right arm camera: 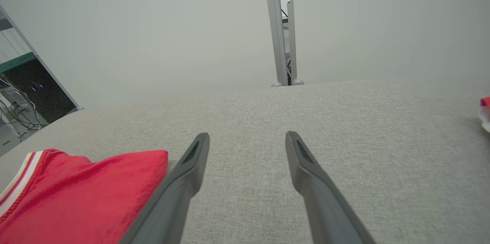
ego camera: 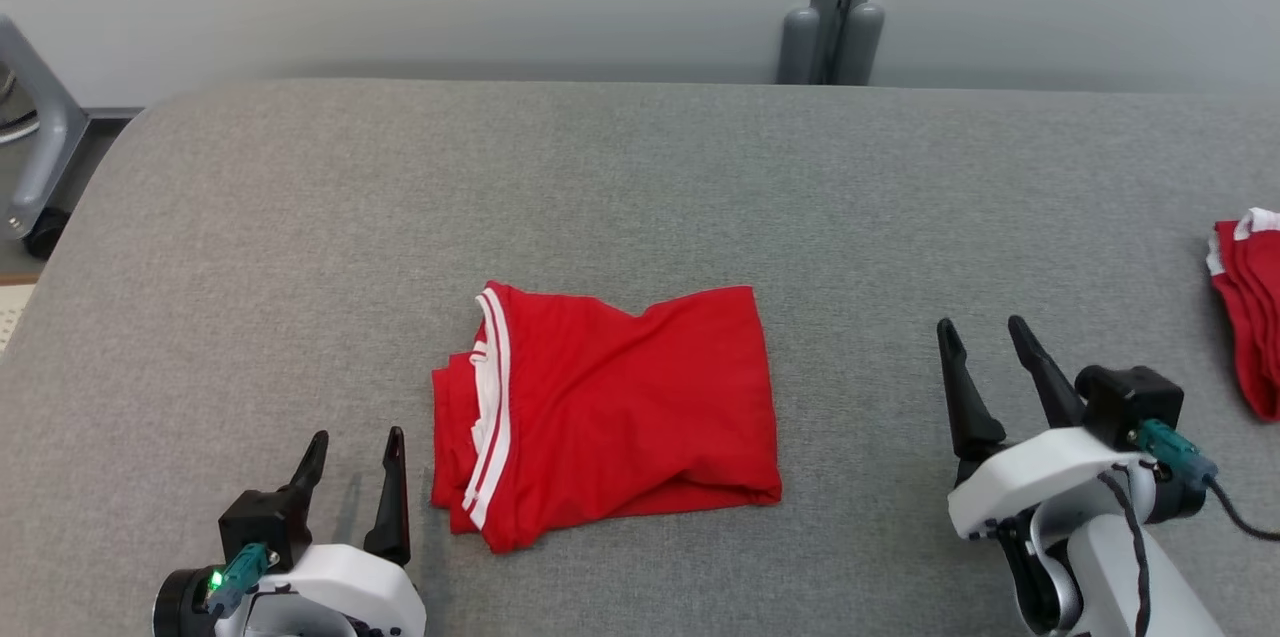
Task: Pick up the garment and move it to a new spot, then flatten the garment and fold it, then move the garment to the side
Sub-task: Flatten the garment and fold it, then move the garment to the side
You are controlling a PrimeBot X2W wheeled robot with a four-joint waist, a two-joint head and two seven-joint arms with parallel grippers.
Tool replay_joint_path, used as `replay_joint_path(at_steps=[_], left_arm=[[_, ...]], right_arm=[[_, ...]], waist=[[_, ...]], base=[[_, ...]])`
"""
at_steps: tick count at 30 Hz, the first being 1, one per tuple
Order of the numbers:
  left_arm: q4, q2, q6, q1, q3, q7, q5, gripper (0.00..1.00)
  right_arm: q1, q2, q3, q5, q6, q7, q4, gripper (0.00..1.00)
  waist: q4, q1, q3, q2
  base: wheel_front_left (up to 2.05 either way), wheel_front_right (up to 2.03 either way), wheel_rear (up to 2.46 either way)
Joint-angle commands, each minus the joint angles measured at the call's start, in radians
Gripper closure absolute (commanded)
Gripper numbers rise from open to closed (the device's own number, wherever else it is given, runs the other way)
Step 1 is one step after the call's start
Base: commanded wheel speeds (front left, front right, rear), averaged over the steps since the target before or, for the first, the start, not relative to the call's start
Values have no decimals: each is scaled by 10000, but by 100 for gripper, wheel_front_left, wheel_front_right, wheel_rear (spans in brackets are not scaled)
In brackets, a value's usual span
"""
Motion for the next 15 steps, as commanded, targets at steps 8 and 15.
replay_joint_path(at_steps=[8,15], left_arm=[[-382,45,-7,732,433,5,314,0],[-533,45,56,1116,528,5,225,0]], right_arm=[[1291,3,396,-456,0,-43,-581,0],[1665,-2,563,-268,0,-45,-613,0]], waist=[[-788,0,-608,0],[-898,0,-778,0]], base=[[0,0,0],[0,0,0]])
